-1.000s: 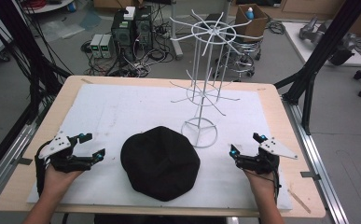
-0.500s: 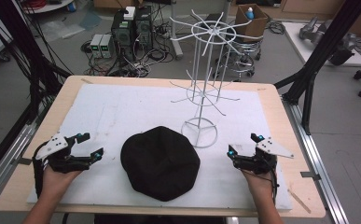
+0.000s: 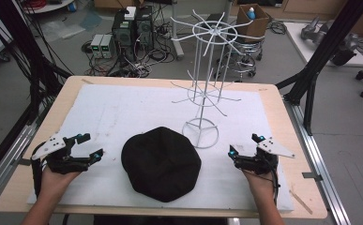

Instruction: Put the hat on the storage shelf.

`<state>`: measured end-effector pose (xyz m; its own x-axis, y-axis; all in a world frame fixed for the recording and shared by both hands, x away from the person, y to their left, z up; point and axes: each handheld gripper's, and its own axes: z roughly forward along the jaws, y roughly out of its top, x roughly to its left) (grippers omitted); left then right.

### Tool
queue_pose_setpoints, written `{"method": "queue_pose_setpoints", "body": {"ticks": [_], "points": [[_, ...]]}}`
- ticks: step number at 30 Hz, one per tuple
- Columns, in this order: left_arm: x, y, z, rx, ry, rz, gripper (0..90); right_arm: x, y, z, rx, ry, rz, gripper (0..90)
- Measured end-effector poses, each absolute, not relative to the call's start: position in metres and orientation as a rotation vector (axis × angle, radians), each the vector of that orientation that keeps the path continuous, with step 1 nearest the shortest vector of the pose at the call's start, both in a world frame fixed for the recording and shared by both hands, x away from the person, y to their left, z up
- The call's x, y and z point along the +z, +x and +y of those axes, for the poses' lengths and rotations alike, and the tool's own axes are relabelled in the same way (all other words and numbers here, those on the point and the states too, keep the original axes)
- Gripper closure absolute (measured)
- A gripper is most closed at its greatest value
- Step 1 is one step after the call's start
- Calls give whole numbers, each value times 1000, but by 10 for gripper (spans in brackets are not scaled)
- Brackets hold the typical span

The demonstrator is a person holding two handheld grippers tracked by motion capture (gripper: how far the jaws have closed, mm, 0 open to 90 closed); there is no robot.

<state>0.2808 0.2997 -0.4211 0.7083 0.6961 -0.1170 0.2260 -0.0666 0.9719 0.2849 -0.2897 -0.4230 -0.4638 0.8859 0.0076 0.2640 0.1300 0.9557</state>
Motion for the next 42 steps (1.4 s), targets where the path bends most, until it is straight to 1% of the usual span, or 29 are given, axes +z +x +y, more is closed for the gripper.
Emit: {"method": "queue_pose_setpoints", "body": {"ticks": [2, 4, 10, 12, 14, 17, 19, 20, 22, 23, 28, 29, 30, 32, 38, 42], "points": [[-419, 281, 299, 437, 1619, 762, 143, -423, 285, -290, 1347, 1105, 1821, 11], [-411, 281, 294, 374, 1592, 759, 143, -423, 286, -288, 1349, 1115, 1824, 11], [-394, 280, 277, 342, 1610, 719, 142, -424, 287, -288, 1345, 1115, 1829, 11], [-387, 280, 262, 313, 1654, 681, 139, -424, 287, -289, 1350, 1119, 1828, 11], [-385, 280, 257, 310, 1665, 673, 136, -424, 287, -289, 1349, 1124, 1825, 11], [-376, 280, 235, 283, 1706, 621, 133, -424, 287, -290, 1348, 1126, 1825, 11], [-368, 281, 222, 283, 1736, 584, 133, -424, 288, -290, 1347, 1124, 1823, 11], [-368, 281, 222, 283, 1736, 584, 133, -424, 288, -290, 1347, 1124, 1823, 11], [-356, 282, 204, 273, 1764, 529, 133, -425, 288, -290, 1346, 1129, 1829, 11], [-356, 282, 204, 273, 1764, 529, 133, -425, 288, -289, 1344, 1128, 1830, 11], [-344, 284, 175, 253, 1818, 471, 132, -425, 288, -289, 1341, 1127, 1834, 11], [-341, 286, 164, 237, 1835, 454, 127, -425, 288, -290, 1341, 1127, 1834, 11], [-341, 286, 164, 237, 1835, 454, 127, -425, 288, -290, 1339, 1125, 1835, 11], [-340, 289, 149, 219, 1863, 435, 117, -426, 288, -290, 1337, 1126, 1836, 11], [-341, 292, 126, 193, 1928, 419, 113, -426, 289, -291, 1336, 1128, 1837, 11], [-343, 293, 117, 186, 1966, 416, 113, -427, 289, -291, 1337, 1136, 1838, 11]]}}
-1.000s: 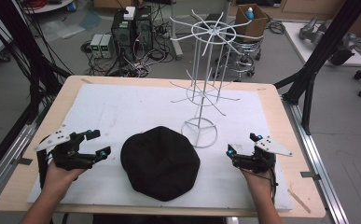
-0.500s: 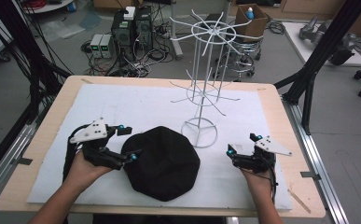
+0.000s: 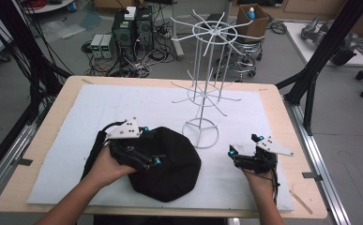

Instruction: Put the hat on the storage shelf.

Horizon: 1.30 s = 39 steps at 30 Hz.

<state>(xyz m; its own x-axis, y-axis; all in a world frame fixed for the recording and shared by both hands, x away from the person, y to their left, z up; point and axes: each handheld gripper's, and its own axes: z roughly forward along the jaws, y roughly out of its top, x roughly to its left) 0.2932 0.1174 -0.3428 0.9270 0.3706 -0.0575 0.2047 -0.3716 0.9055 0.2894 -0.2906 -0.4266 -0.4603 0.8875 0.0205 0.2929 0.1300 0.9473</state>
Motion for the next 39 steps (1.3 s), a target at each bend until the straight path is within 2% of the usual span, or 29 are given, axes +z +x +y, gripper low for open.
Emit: {"method": "queue_pose_setpoints", "body": {"ticks": [20, 26, 30, 32, 34, 36, 39], "points": [[-364, 294, 68, 265, 2311, 371, 132, -427, 290, -291, 1330, 1134, 1847, 11], [-371, 295, 63, 270, 2374, 353, 198, -428, 291, -291, 1329, 1130, 1847, 11], [-373, 296, 64, 219, 2395, 366, 431, -428, 290, -291, 1328, 1135, 1849, 11], [-373, 296, 65, 217, 2392, 378, 566, -428, 291, -291, 1327, 1132, 1850, 11], [-372, 296, 68, 233, 2386, 368, 659, -428, 291, -291, 1327, 1130, 1849, 11], [-370, 296, 71, 219, 2367, 364, 709, -428, 290, -291, 1328, 1137, 1849, 11], [-367, 297, 76, 216, 2335, 354, 733, -428, 290, -291, 1328, 1143, 1853, 11]]}}
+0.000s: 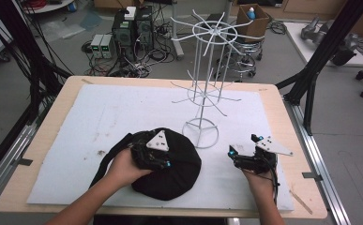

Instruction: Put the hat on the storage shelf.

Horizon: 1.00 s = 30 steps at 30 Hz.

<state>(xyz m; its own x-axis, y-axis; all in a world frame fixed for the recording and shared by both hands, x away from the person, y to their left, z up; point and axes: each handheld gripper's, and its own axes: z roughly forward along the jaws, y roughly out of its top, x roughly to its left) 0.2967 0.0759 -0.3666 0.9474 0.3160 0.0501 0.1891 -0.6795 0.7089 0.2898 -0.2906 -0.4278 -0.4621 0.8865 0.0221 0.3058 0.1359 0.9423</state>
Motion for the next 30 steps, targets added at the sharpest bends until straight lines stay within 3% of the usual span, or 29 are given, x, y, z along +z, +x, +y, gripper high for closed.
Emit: {"method": "queue_pose_setpoints", "body": {"ticks": [10, 16, 30], "points": [[-327, 307, 129, 183, 2037, 361, 746, -428, 291, -290, 1327, 1134, 1855, 11], [-308, 308, 157, 179, 1951, 353, 747, -429, 291, -290, 1323, 1140, 1860, 11], [-281, 315, 201, 12, 1698, 281, 746, -429, 291, -289, 1324, 1136, 1861, 11]]}}
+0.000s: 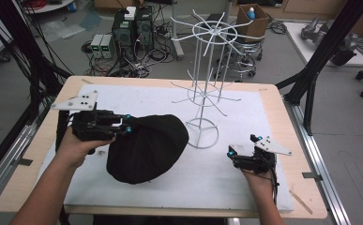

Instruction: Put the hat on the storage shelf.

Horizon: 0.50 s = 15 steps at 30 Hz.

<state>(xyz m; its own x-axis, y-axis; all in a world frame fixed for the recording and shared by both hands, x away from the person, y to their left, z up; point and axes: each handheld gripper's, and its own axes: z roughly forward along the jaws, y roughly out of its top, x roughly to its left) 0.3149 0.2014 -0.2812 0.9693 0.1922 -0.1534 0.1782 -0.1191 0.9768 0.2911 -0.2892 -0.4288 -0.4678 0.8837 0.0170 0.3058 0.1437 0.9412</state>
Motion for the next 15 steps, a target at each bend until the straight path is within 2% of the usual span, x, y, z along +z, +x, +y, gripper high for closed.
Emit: {"method": "queue_pose_setpoints", "body": {"ticks": [9, 15], "points": [[-264, 314, 220, 23, 1628, 250, 746, -429, 291, -289, 1323, 1140, 1865, 11], [-235, 311, 235, 66, 1606, 233, 744, -429, 291, -289, 1324, 1141, 1864, 11]]}}
